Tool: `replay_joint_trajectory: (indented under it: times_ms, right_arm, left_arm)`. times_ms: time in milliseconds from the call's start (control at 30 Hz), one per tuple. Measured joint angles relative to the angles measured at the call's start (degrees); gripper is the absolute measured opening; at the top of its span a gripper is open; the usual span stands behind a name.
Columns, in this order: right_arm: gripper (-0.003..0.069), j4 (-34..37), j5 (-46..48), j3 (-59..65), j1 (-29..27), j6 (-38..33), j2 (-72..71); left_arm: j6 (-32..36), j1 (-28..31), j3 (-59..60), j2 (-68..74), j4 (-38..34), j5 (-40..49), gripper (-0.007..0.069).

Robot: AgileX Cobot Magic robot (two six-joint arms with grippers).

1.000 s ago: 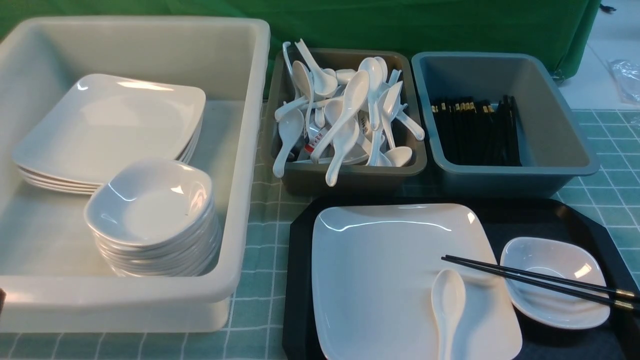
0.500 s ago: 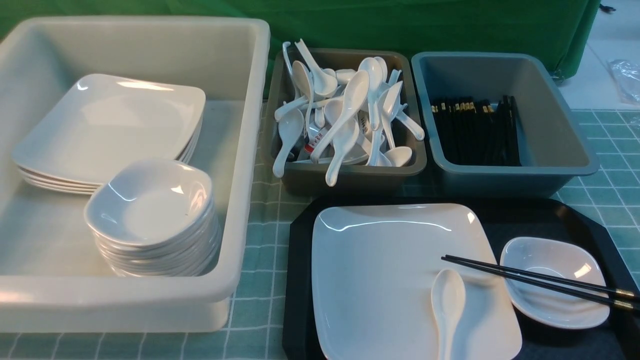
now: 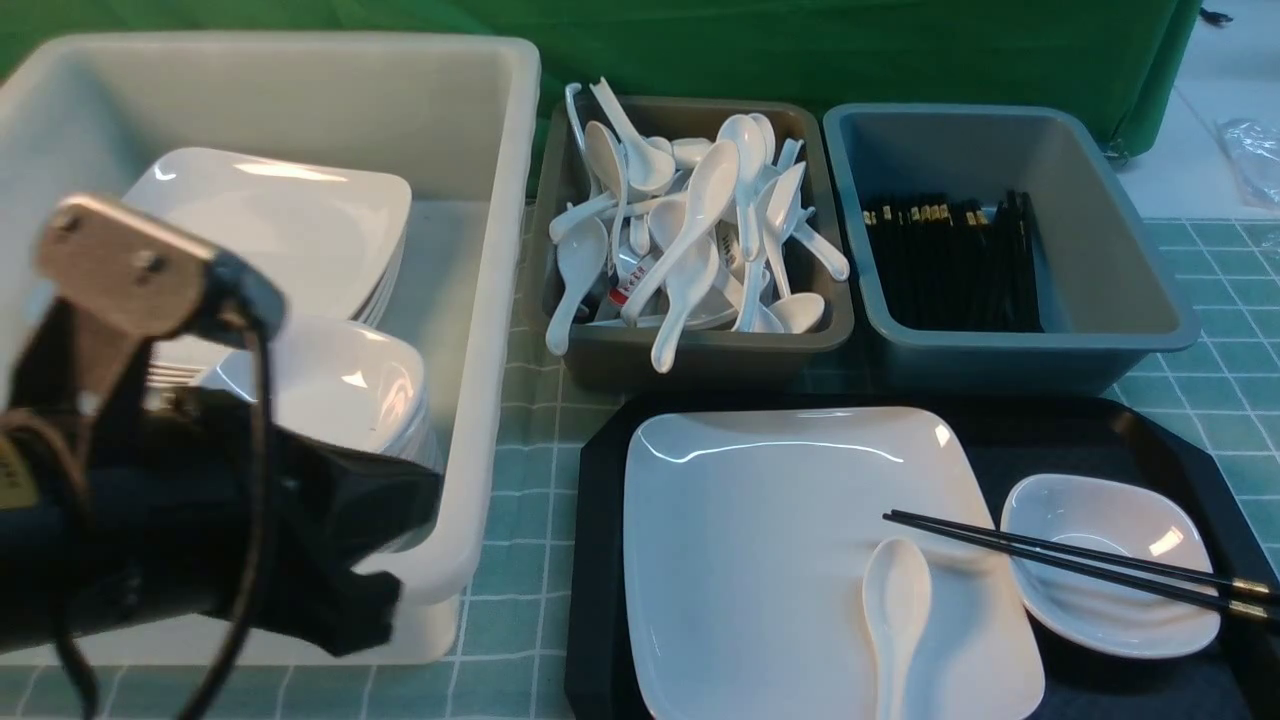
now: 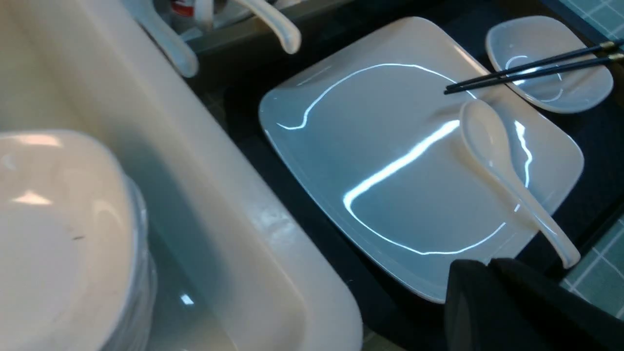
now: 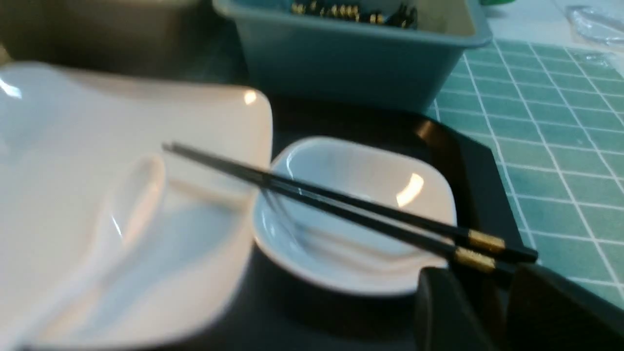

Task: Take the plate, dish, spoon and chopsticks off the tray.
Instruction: Use the right arm to grab a pair of chopsticks from the plate

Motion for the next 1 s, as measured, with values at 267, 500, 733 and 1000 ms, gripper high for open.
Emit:
replay_joint_trajectory:
  times_ms: [267, 500, 733, 1000]
  right_arm:
    - [0.0242, 2.8, -10.7, 0.0, 0.1, 24.4, 0.0]
    - [0.0229, 3.1, 12.7, -19.1, 9.4, 11.7, 17.4]
    - [0.0229, -3.8, 30.8, -39.0, 17.5, -7.3, 45.8]
    - [0.0229, -9.2, 41.5, -51.0, 13.2, -16.7, 67.4]
  left_arm:
    - [0.2, -1.2, 0.0, 0.6, -0.2, 0.3, 0.0013]
    - [4.6, -1.2, 0.0, 2.1, -3.2, 0.5, 0.0013]
    - [11.1, -1.2, 0.0, 3.4, -9.0, 2.6, 0.0013]
    - [18.4, -1.2, 0.0, -0.3, -14.8, 7.2, 0.0013]
